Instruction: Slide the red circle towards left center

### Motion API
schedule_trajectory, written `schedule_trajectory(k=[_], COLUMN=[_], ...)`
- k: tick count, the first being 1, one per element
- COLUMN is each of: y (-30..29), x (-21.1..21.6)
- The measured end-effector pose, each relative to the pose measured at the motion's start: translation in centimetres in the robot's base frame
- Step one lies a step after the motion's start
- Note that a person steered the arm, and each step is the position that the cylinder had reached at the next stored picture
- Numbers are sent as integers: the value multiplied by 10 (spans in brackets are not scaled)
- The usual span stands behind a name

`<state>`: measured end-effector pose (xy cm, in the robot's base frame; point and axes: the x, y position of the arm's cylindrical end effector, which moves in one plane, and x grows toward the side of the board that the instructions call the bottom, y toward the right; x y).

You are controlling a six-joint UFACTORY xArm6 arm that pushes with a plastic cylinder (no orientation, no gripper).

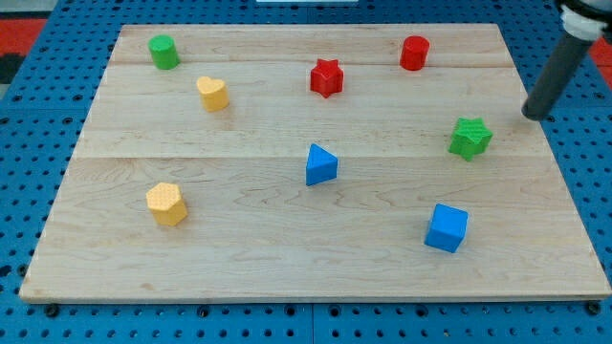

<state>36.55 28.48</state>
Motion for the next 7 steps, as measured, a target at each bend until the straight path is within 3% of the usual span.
schedule_trajectory(k=[1, 5, 7], y=[-17, -81, -216], x=[-45, -112, -127])
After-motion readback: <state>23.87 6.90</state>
